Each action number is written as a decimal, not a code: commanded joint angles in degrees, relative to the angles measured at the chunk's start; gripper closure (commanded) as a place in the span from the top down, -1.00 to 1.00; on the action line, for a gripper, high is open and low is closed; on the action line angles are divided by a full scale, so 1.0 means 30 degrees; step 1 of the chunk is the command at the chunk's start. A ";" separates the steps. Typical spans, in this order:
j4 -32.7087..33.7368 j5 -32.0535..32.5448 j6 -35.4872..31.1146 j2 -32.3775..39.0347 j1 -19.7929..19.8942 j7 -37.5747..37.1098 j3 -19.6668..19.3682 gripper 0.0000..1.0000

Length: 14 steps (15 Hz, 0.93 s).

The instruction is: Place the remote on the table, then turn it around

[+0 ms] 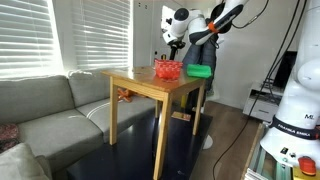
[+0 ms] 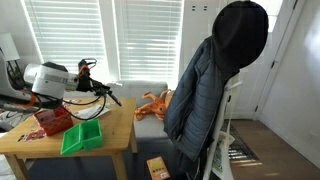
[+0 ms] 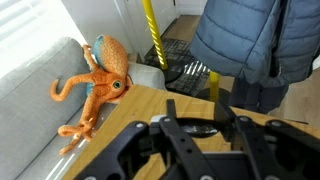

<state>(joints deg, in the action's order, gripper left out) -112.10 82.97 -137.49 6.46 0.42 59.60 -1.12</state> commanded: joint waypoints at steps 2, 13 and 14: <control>-0.0291 0.2492 0.0797 0.0620 -0.0227 -0.2533 0.0231 -0.65; -0.0956 0.2553 -0.0048 0.1012 0.0011 -0.2018 0.0396 -0.33; -0.1055 0.2462 -0.0175 0.1003 0.0034 -0.1867 0.0418 -0.19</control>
<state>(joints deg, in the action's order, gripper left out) -113.44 90.16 -136.59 10.14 0.32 52.74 -0.05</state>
